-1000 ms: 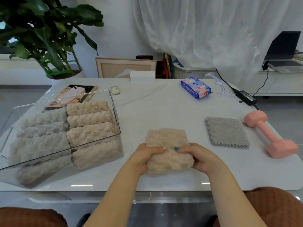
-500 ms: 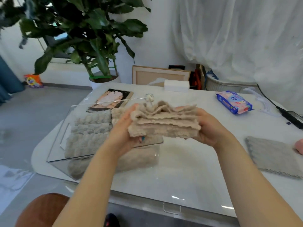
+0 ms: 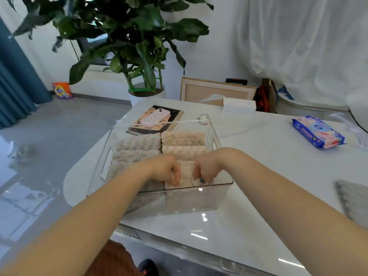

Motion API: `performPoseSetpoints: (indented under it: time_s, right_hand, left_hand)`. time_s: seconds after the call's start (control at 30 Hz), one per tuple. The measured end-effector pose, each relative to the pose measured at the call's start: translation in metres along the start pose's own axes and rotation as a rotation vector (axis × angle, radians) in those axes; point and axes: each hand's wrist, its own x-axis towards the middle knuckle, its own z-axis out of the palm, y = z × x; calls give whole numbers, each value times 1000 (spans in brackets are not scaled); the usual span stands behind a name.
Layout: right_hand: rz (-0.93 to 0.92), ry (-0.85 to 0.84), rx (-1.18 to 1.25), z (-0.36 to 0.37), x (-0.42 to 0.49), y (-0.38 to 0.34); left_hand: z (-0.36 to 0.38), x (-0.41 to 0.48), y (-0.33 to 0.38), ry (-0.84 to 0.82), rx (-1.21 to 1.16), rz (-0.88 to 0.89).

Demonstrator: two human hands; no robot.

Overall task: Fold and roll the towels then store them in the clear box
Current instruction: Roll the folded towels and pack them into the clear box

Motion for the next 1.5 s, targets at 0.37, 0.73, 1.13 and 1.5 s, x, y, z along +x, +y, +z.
performPoseSetpoints:
  time_s: [0.37,0.73,1.13,1.5]
  right_hand:
    - [-28,-76,-317,6,-7,-4]
    - [64,224,-188,-20,-91,26]
    - [555,601,459,86,-202,243]
    - [898,1102,1131,207,-225,368]
  left_hand:
    - [1,6,0,-255,253,-55]
    - [-61,-32,36,-89,234,-184]
    - [55,84,238,357,-180,269]
    - [182,186,367,-65,-650,28]
